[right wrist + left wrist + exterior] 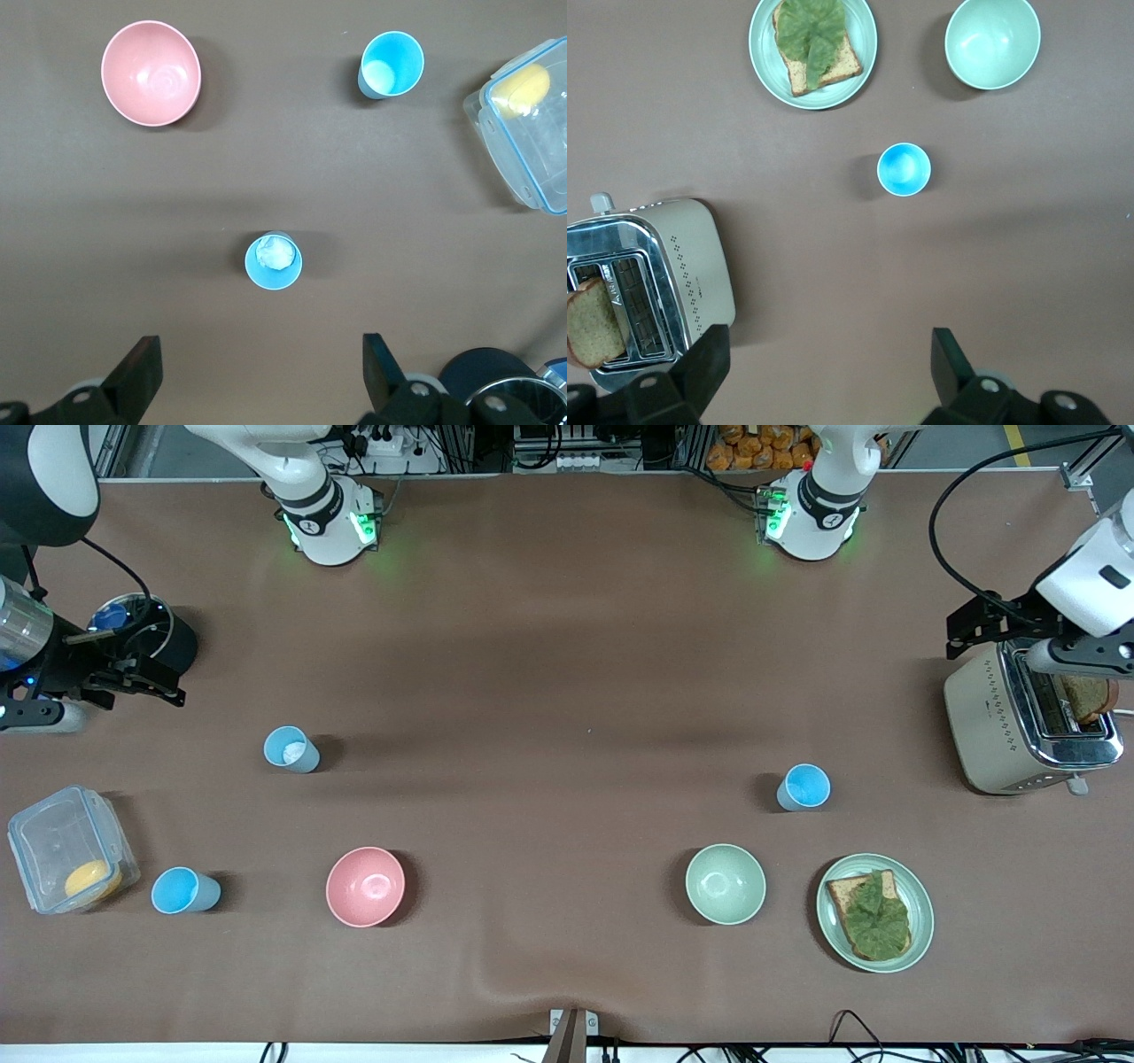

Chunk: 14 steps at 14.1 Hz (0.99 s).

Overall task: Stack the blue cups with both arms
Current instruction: 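Reach the right gripper to one blue cup while the left gripper reaches another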

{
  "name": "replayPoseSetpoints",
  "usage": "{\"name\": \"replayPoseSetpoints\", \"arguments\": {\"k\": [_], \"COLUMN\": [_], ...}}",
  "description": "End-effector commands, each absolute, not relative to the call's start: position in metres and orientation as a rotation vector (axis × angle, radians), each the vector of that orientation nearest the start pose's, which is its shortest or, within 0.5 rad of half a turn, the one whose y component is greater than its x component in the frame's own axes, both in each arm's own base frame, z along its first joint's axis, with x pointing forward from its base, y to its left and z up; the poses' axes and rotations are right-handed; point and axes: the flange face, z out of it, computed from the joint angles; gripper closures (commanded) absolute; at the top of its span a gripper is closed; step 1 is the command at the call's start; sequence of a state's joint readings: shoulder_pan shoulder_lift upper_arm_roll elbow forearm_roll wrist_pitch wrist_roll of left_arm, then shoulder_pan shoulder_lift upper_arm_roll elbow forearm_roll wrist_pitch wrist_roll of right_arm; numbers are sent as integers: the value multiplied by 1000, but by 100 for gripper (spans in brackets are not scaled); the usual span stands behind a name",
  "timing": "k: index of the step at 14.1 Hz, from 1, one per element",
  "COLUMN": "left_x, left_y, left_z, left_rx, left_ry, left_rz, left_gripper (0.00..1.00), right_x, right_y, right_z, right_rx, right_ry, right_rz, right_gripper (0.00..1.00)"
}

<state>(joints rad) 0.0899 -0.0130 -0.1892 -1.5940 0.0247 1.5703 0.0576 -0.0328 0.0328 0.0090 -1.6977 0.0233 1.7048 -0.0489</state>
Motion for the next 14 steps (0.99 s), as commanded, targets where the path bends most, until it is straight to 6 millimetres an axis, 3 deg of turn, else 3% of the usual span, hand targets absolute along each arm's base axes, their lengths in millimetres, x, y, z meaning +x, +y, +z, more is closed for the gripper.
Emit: {"name": "replayPoseSetpoints", "arguments": {"k": [1,6,8,10,11,14], "left_x": [543,546,558,579,589,611], "left_y": [-51,-55,-55,-55,-55,-55], "left_z": [626,619,597,562,557,524], "left_rx": [-3124,-3134,-3136,-3150,-3177,-3238], "left_ry": [250,246,248,254,252,238], "left_rz": [29,60,117,201,206,239], "left_gripper": [0,0,0,0,0,0], "right_x": [570,571,571,571,573,590], "right_y": [-12,-13,-14,-10,-10,8], "right_z": [557,554,553,554,551,498], "right_rx": [-3123,-3122,-3122,-3122,-3123,-3127], "right_ry": [-15,-11,-11,-32,-30,-79], "right_rz": [47,59,64,59,66,208], "right_gripper": [0,0,0,0,0,0]}}
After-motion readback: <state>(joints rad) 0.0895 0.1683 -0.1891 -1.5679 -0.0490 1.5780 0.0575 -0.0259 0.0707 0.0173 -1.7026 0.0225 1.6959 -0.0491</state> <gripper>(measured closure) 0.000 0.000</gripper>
